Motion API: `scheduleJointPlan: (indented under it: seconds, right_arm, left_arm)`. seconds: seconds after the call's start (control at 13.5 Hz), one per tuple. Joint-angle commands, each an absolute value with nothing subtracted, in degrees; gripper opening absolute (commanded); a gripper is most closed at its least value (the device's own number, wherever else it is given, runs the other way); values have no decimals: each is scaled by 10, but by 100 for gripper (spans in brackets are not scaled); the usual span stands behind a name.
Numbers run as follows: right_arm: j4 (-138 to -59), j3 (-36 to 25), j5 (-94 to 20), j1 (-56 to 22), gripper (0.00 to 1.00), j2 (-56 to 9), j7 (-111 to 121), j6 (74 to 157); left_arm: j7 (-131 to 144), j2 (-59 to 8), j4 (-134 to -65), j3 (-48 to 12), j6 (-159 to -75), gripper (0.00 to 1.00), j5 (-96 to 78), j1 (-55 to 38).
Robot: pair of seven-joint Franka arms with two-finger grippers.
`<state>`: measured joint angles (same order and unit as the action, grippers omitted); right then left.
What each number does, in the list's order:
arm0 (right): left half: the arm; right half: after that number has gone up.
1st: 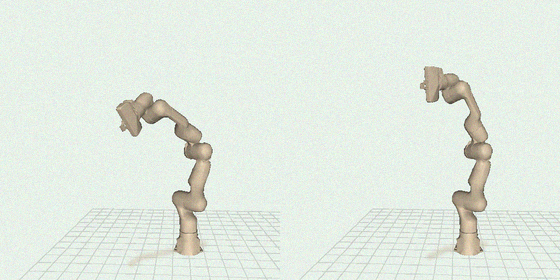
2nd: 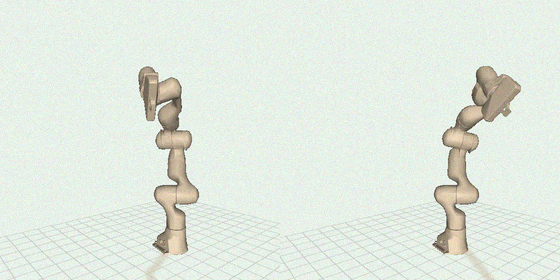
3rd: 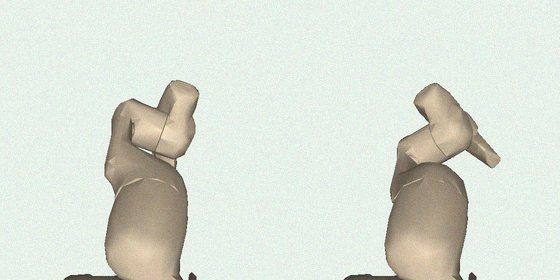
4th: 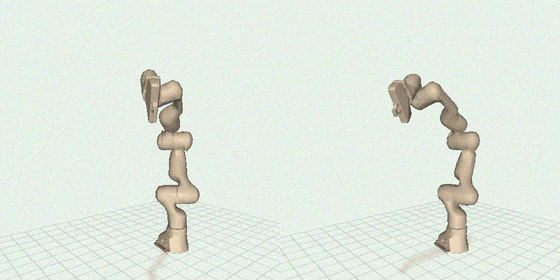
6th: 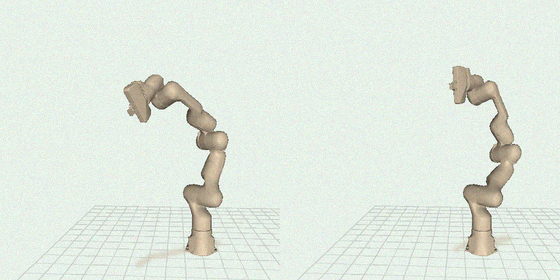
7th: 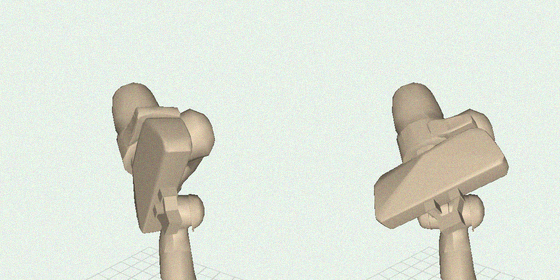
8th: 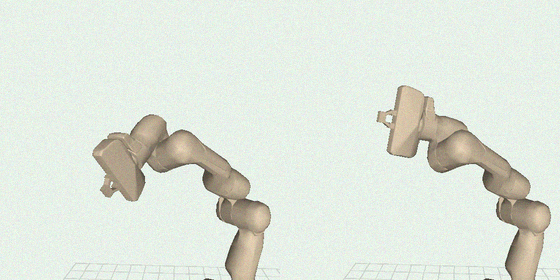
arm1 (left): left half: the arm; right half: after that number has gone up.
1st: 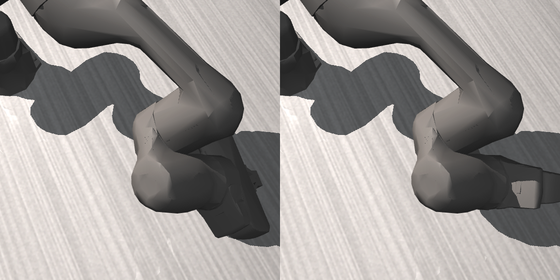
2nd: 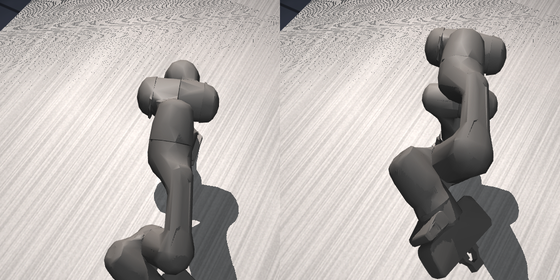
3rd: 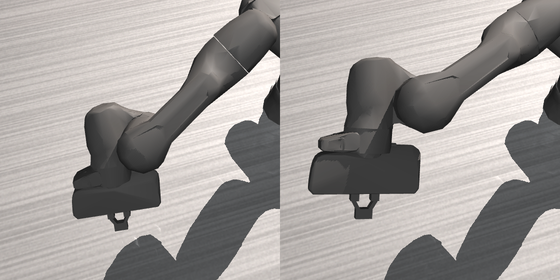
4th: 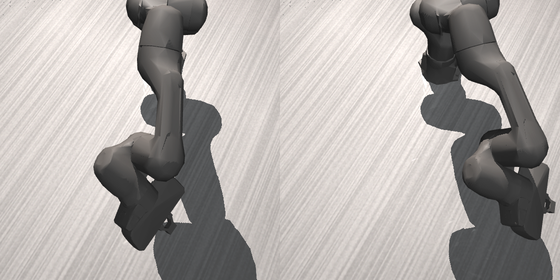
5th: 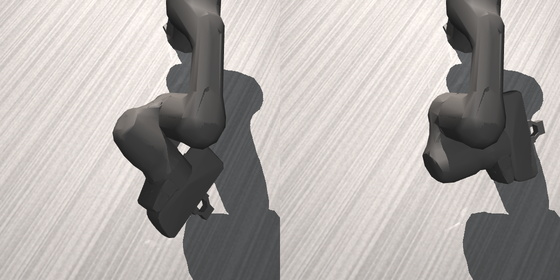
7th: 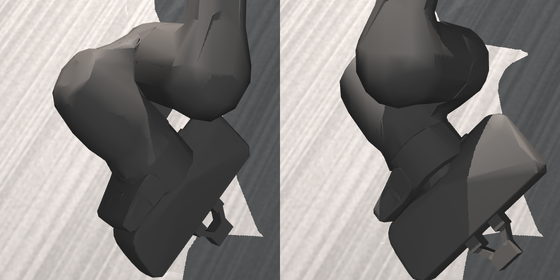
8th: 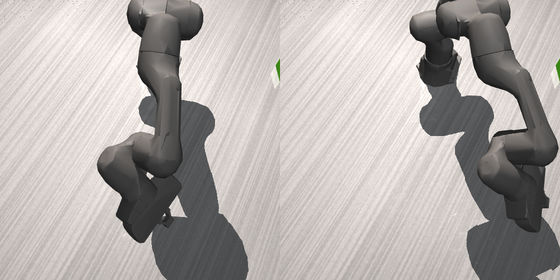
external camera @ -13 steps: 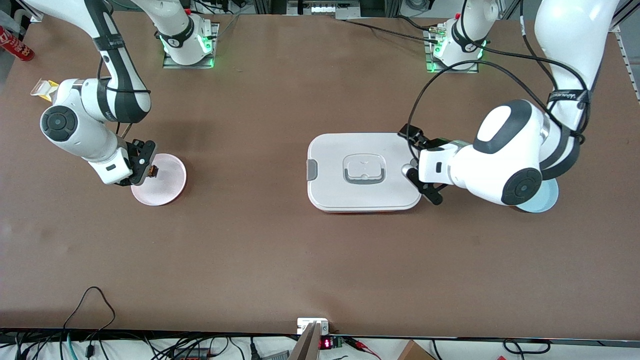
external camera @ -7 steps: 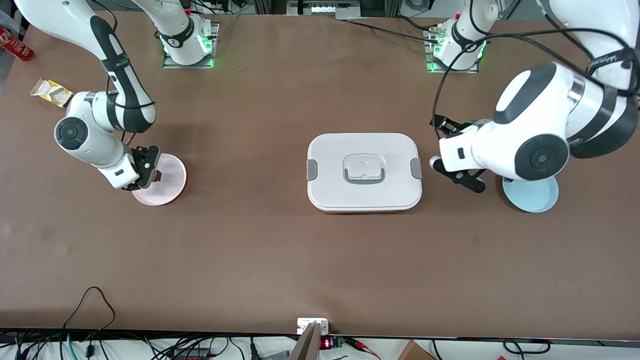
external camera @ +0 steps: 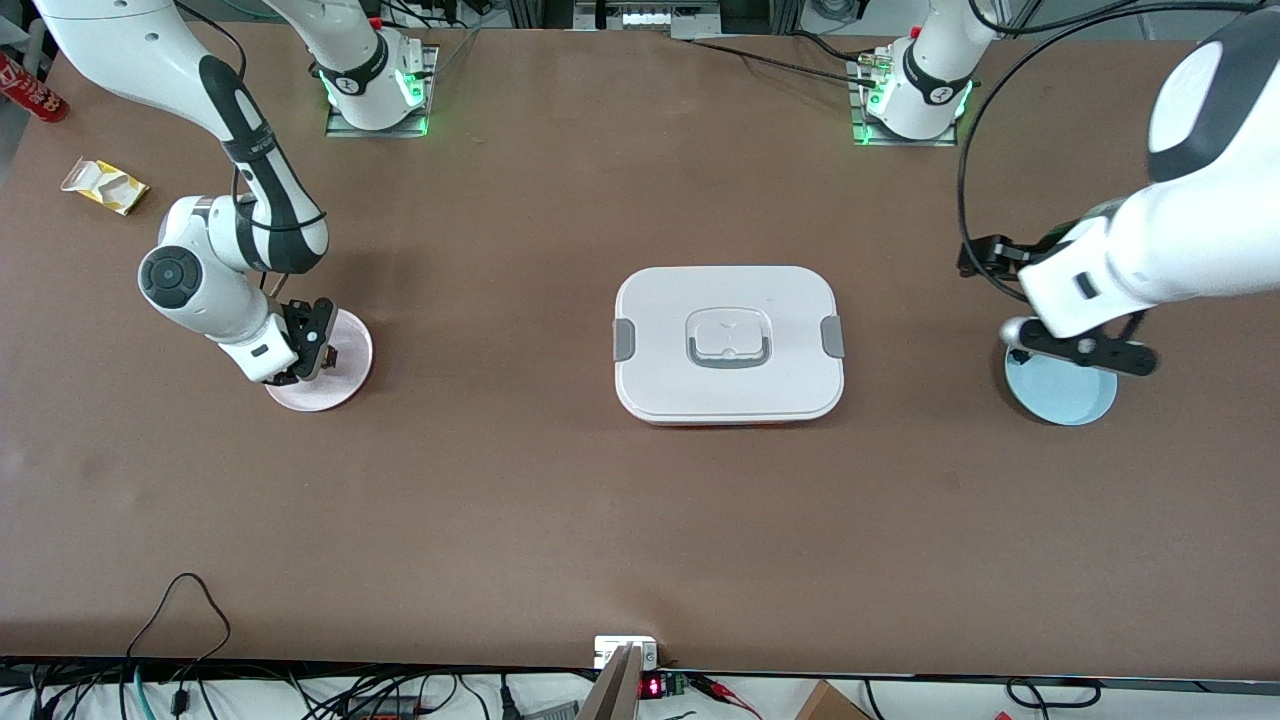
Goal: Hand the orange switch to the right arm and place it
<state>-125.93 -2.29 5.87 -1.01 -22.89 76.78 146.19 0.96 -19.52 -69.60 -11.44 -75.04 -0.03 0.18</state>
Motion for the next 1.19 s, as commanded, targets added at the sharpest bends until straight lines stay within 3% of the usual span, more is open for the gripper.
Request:
scheduleJointPlan:
  seconds: [0.0, 0.07, 0.15, 0.22, 0.45, 0.74, 1.11]
  right_arm:
    - [-1275, -22, 65, -12, 21, -223, 777, 1475]
    - [-1276, -22, 65, -12, 23, -223, 777, 1475]
    - [-1277, -21, 63, -12, 65, -222, 769, 1471]
    - [-1277, -21, 62, -11, 98, -221, 768, 1469]
    - [-1264, -20, 54, -11, 100, -200, 765, 1435]
    - [-1164, -21, -45, -12, 100, -164, 731, 1292]
    - [-1126, -20, -47, -25, 100, -113, 575, 1246]
  left_arm:
    - [4, -92, -851, -32, -888, 100, -11, -12]
    - [2, -79, -866, -6, -912, 100, -14, -24]
    - [2, -65, -879, 16, -920, 100, -13, -42]
    - [3, -51, -887, 31, -922, 100, -9, -59]
    - [7, -31, -889, 35, -912, 100, 16, -62]
    - [46, -31, -891, 30, -912, 100, 17, -59]
    - [40, -28, -892, 28, -913, 100, 11, -44]
